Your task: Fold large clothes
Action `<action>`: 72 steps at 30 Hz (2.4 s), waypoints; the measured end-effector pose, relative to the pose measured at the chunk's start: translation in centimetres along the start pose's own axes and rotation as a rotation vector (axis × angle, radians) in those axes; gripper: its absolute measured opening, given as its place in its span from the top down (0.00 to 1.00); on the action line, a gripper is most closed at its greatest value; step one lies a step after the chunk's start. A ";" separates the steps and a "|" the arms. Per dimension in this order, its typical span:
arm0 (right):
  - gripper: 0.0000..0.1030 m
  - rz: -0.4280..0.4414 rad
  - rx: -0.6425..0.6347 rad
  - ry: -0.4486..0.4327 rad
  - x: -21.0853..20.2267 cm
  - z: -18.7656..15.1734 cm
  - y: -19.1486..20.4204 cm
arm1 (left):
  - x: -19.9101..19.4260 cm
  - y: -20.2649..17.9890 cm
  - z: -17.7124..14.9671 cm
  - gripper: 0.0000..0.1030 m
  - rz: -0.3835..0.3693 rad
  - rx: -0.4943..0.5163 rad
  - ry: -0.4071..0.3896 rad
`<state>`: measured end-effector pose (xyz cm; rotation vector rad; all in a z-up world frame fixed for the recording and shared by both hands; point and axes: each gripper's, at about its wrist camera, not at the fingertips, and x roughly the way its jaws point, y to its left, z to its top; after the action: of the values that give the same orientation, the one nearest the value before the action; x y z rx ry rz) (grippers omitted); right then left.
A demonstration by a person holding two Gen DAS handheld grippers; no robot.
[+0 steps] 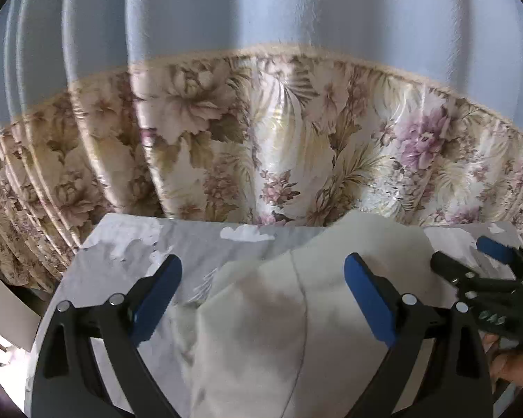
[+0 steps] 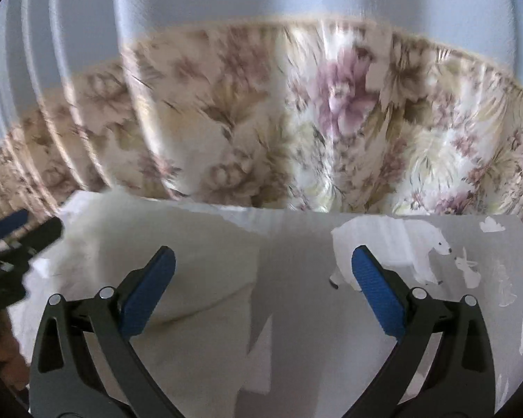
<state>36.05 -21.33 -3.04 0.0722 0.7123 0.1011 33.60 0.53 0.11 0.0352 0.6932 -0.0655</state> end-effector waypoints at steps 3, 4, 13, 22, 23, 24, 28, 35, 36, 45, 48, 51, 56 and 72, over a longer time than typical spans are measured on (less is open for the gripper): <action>0.03 -0.005 0.032 0.017 2.1 0.1 -0.7 | 4.0 -0.6 -0.8 0.08 0.071 0.047 0.091; 0.03 -0.005 0.028 0.034 2.9 0.0 -0.5 | 4.9 -0.6 -1.2 0.08 0.111 0.066 0.116; 0.03 -0.049 -0.082 0.122 7.7 -2.1 2.1 | 8.6 2.6 -4.8 0.07 0.160 -0.036 0.204; 0.03 -0.070 -0.113 0.081 6.9 -2.3 2.5 | 8.7 2.8 -4.7 0.07 0.100 -0.077 0.202; 0.03 -0.060 -0.096 0.068 6.0 -2.1 2.0 | 8.0 3.4 -4.5 0.07 0.063 -0.101 0.198; 0.03 -0.068 -0.083 0.051 5.0 -2.0 1.7 | 7.0 4.0 -4.4 0.08 0.044 -0.128 0.191; 0.03 -0.035 -0.054 -0.052 -2.1 -2.8 1.2 | 1.2 5.5 -4.9 0.08 -0.045 -0.198 0.122; 0.03 -0.055 -0.084 -0.047 -8.1 -7.1 2.4 | -4.8 4.3 -8.2 0.08 -0.010 -0.120 0.054; 0.03 -0.057 -0.085 -0.044 -8.5 -7.6 2.4 | -4.9 4.4 -8.4 0.08 -0.008 -0.113 0.054; 0.03 0.000 -0.073 0.035 -8.2 -8.8 3.4 | -4.0 4.0 -11.1 0.08 0.007 -0.091 0.136; 0.03 0.030 -0.073 0.093 -6.4 -9.1 4.1 | -3.3 4.4 -12.0 0.05 -0.005 -0.119 0.158; 0.03 0.055 -0.055 0.103 -5.7 -9.1 4.4 | -2.9 4.3 -12.4 0.01 0.012 -0.112 0.163; 0.04 0.147 -0.061 0.176 -3.2 -9.6 5.1 | -2.0 5.2 -13.3 0.01 -0.010 -0.148 0.185; 0.76 0.185 -0.103 0.039 -8.1 -7.7 -2.3 | -3.0 -4.8 -10.1 0.29 -0.106 -0.061 0.138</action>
<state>25.03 -24.36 -3.81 0.0376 0.7373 0.3169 24.50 -3.52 -5.76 -0.0558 0.8342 -0.1444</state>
